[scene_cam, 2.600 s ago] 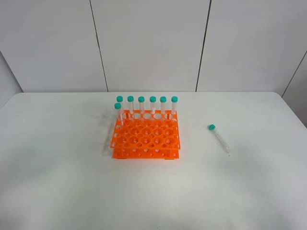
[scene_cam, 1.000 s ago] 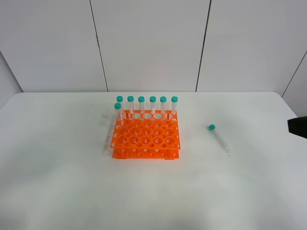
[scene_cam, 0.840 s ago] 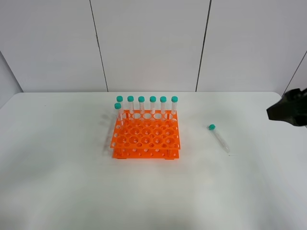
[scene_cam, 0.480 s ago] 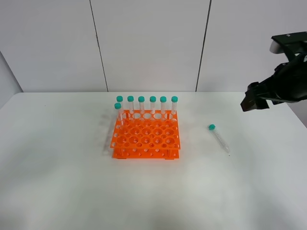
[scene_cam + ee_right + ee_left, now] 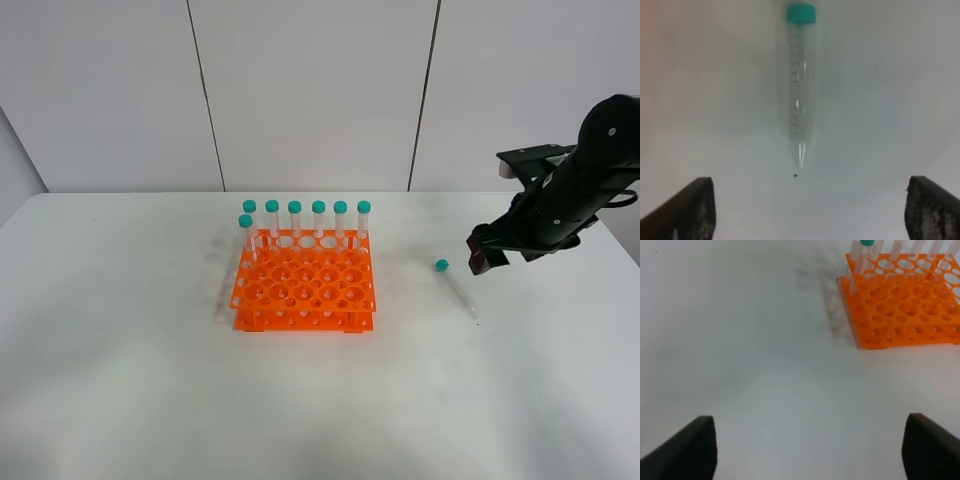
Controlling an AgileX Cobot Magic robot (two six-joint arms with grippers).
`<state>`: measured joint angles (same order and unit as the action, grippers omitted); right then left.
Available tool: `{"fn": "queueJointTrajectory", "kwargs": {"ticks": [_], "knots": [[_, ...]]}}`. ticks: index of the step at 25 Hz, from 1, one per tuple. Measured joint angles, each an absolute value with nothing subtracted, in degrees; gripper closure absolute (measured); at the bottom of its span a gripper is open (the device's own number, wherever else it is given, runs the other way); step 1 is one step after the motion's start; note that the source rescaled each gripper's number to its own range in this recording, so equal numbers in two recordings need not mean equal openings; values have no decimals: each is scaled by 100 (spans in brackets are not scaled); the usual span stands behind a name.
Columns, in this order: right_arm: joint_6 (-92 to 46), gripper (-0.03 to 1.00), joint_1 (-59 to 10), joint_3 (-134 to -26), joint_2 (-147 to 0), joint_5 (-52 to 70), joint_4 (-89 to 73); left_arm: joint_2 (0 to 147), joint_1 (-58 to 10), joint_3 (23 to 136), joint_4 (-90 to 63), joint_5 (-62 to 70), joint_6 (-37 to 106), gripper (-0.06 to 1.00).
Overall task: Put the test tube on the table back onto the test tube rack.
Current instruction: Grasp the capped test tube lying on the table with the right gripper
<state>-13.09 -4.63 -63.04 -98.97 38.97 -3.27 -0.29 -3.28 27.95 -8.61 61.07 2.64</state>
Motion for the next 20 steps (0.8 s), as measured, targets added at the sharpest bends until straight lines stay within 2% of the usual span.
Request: {"fn": "queueJointTrajectory", "kwargs": {"ticks": [12, 20], "knots": [[-1309, -3, -463, -6619, -11122, 3418, -290, -29, -328, 2795, -861, 6107, 264, 18], [-1128, -3, -463, -7653, -11740, 4431, -290, -29, -328, 2795, -861, 6107, 264, 18]]}}
